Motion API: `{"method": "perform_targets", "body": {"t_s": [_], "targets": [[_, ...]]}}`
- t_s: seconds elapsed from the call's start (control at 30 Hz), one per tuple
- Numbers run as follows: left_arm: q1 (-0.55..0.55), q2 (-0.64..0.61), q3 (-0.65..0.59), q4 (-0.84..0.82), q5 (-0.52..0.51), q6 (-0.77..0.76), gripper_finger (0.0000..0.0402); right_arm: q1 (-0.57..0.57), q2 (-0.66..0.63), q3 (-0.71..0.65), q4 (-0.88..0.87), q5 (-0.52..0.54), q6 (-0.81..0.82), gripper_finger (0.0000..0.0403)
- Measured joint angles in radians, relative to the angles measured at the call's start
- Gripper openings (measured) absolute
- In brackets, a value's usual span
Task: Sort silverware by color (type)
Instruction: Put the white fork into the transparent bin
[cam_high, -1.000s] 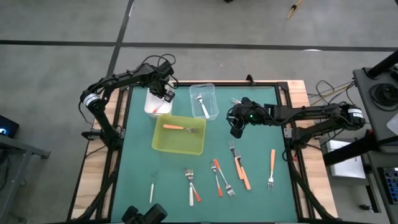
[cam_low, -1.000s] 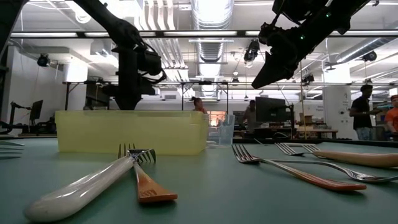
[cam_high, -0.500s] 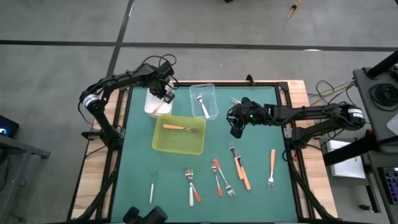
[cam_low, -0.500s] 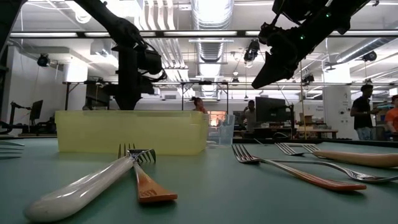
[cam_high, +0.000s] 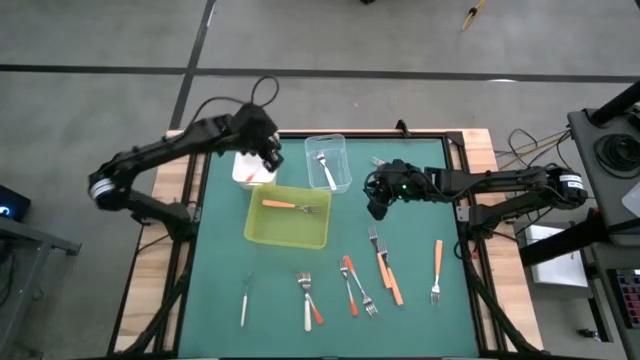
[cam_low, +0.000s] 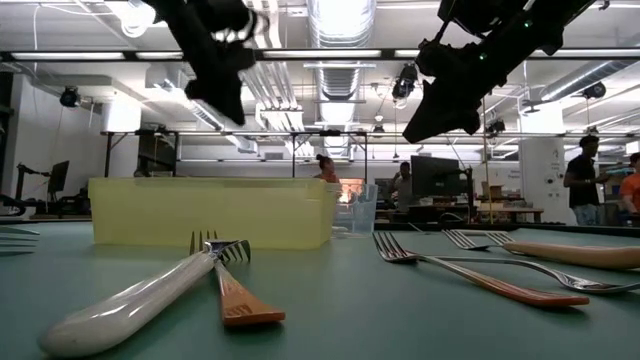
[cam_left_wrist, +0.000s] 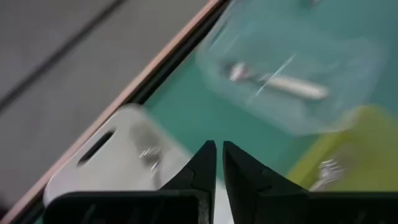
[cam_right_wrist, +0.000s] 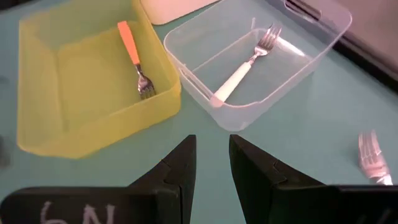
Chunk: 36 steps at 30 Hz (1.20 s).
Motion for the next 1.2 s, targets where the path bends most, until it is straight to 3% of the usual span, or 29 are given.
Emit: {"method": "perform_targets", "body": {"t_s": [0.2,0.4,0.57,0.83,1.2], "targets": [[-0.121,-0.185,-0.119,0.149,-0.024,0.006,0.0004,0.030,0.020,-0.004,0.000,-0.001,0.129,0.0086],[-0.175,-0.318,-0.243,0.351,-0.026,0.078,0.0004,0.067,0.036,-0.004,0.000,-0.005,0.279,0.0086],[-0.185,-0.400,-0.360,0.509,-0.026,0.083,0.0003,0.111,0.036,-0.004,0.000,-0.077,0.377,0.0086],[-0.185,-0.464,-0.498,0.646,-0.026,0.092,0.0003,0.189,0.036,-0.004,-0.006,-0.146,0.560,0.0086],[-0.184,-0.463,-0.567,0.785,-0.026,0.192,0.0003,0.259,0.036,-0.004,-0.008,-0.190,0.778,0.0086]]}}
